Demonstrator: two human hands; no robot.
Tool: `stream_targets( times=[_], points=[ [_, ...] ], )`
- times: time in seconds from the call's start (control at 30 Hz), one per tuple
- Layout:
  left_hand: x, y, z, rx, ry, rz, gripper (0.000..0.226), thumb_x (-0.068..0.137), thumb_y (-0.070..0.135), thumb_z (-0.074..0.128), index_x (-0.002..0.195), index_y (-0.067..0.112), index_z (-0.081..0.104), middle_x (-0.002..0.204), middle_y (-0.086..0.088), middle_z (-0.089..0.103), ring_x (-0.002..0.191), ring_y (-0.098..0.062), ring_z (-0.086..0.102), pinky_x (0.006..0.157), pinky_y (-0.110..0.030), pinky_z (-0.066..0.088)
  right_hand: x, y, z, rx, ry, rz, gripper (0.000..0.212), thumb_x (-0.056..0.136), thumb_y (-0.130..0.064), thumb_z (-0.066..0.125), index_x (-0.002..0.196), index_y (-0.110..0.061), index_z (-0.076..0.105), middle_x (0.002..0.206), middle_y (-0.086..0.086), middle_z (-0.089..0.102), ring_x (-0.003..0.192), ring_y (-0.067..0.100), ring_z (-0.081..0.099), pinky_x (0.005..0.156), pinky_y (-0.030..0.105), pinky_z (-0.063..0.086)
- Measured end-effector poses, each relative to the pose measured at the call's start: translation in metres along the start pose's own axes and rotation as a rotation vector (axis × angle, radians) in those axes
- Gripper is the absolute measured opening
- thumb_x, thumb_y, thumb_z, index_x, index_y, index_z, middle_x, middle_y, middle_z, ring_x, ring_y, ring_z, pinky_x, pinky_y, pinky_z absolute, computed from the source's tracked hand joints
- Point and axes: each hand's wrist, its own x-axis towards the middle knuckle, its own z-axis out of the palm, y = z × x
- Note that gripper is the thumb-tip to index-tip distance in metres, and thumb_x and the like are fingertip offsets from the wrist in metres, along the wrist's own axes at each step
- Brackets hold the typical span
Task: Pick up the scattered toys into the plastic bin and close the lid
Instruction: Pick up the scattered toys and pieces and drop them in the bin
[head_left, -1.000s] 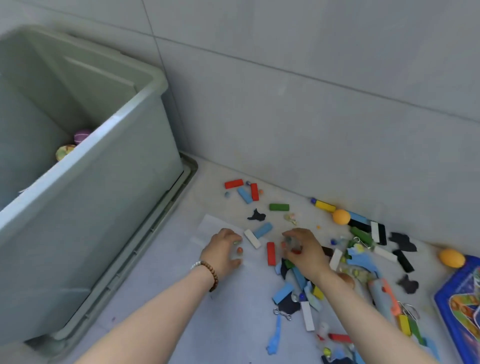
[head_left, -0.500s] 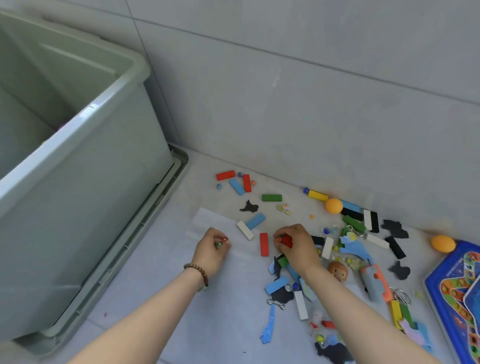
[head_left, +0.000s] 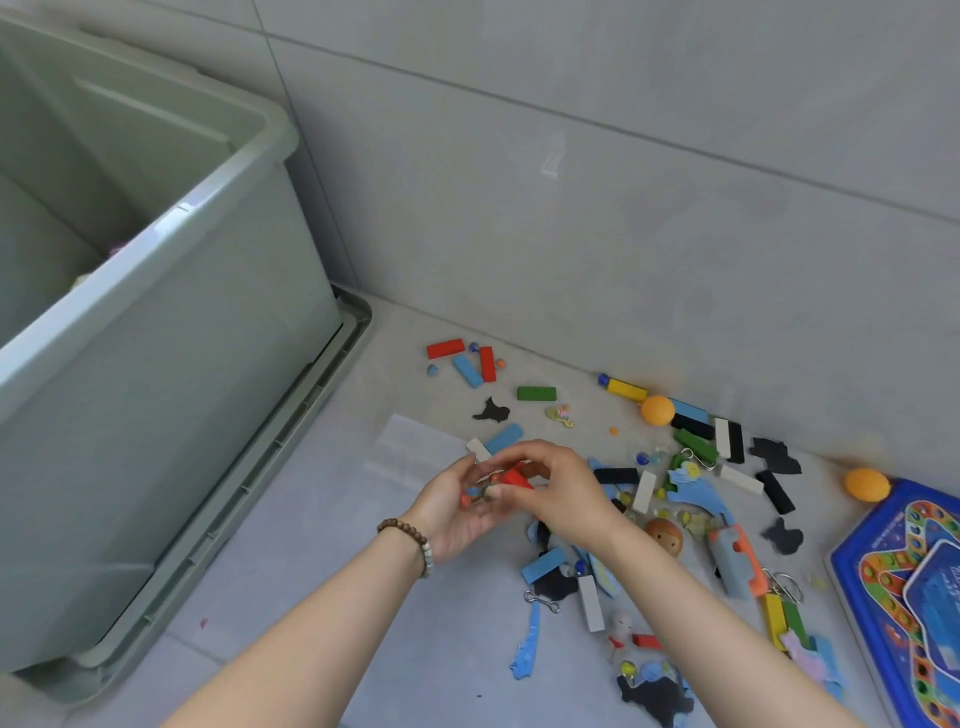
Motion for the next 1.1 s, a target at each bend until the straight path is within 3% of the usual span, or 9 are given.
stream_targets(
  times=[0.07,0.17,0.3,0.4,0.53,0.63,0.73,0.93,1.1],
  points=[
    [0.003,-0.001,0.004,-0.066,-0.008,0.002,0.041,0.102,0.027,0.029,0.117,-0.004,0.053,0.113,-0.025,0.063,0.083,-0.027,0.068,0.068,-0.032,0.060,-0.001,-0.002,-0.004,0.025,0.058,-0.004,0.019,0.077,-0.016,0.075,0.089,-0.030,0.069,0.095,-0.011,0.069,0.091,0.002,0.062,0.079,0.014,0.047],
    [0.009,-0.008,0.004,-0.042,0.005,-0.005,0.033,0.101,0.024,0.037,0.115,-0.001,0.054,0.122,-0.023,0.055,0.091,-0.026,0.064,0.072,-0.035,0.059,-0.002,-0.003,-0.010,0.097,0.153,0.004,0.018,0.078,-0.017,0.074,0.090,-0.027,0.065,0.098,-0.010,0.067,0.093,0.003,0.061,0.076,0.013,0.047],
    [0.017,-0.018,0.013,-0.043,-0.005,0.005,0.035,0.100,0.029,0.038,0.115,0.003,0.055,0.106,-0.017,0.060,0.085,-0.025,0.066,0.072,-0.034,0.059,-0.003,0.001,-0.020,0.193,0.131,-0.012,0.010,0.086,-0.018,0.065,0.096,-0.022,0.065,0.101,-0.009,0.067,0.097,0.003,0.063,0.084,0.015,0.050],
    [0.017,-0.017,0.025,-0.072,0.025,0.023,0.030,0.099,0.028,0.040,0.099,0.006,0.060,0.090,-0.011,0.059,0.081,-0.023,0.060,0.062,-0.030,0.059,-0.006,0.020,-0.048,0.307,0.358,0.050,0.004,0.089,-0.014,0.062,0.089,-0.017,0.065,0.091,-0.003,0.067,0.089,0.015,0.065,0.081,0.023,0.052],
    [0.022,-0.021,0.035,0.276,0.146,0.070,0.024,0.097,0.033,0.045,0.088,0.014,0.056,0.074,0.000,0.054,0.060,-0.008,0.051,0.045,-0.015,0.048,-0.015,0.072,-0.096,0.018,0.588,0.178,0.016,0.084,-0.015,0.068,0.099,-0.018,0.064,0.104,-0.005,0.059,0.105,0.018,0.056,0.084,0.025,0.042],
    [0.028,-0.027,0.037,0.401,0.184,0.086,0.029,0.094,0.041,0.047,0.078,0.017,0.052,0.064,0.005,0.046,0.042,-0.002,0.039,0.034,-0.011,0.031,-0.016,0.098,-0.112,-0.103,0.562,0.232,0.034,0.080,-0.017,0.073,0.112,-0.019,0.062,0.114,-0.002,0.051,0.115,0.019,0.050,0.093,0.026,0.038],
    [0.033,-0.032,0.035,0.451,0.182,0.099,0.031,0.093,0.043,0.047,0.076,0.017,0.050,0.062,0.005,0.044,0.039,-0.001,0.035,0.032,-0.011,0.027,-0.006,0.104,-0.116,-0.176,0.521,0.210,0.041,0.078,-0.018,0.075,0.116,-0.017,0.061,0.120,0.005,0.052,0.116,0.020,0.048,0.093,0.023,0.035],
    [0.036,-0.026,0.034,0.412,0.194,0.120,0.030,0.094,0.039,0.047,0.077,0.015,0.049,0.063,0.003,0.044,0.042,-0.003,0.034,0.031,-0.011,0.027,0.013,0.104,-0.114,-0.379,0.389,0.229,0.026,0.078,-0.013,0.074,0.103,-0.014,0.066,0.116,0.008,0.052,0.106,0.022,0.053,0.082,0.020,0.036],
    [0.040,-0.023,0.034,0.397,0.219,0.134,0.030,0.095,0.038,0.047,0.078,0.014,0.049,0.063,0.002,0.045,0.040,-0.003,0.035,0.031,-0.011,0.028,0.013,0.104,-0.112,-0.468,0.414,0.193,0.019,0.081,-0.010,0.070,0.099,-0.012,0.069,0.108,0.008,0.057,0.096,0.021,0.056,0.075,0.020,0.035]
  ],
)
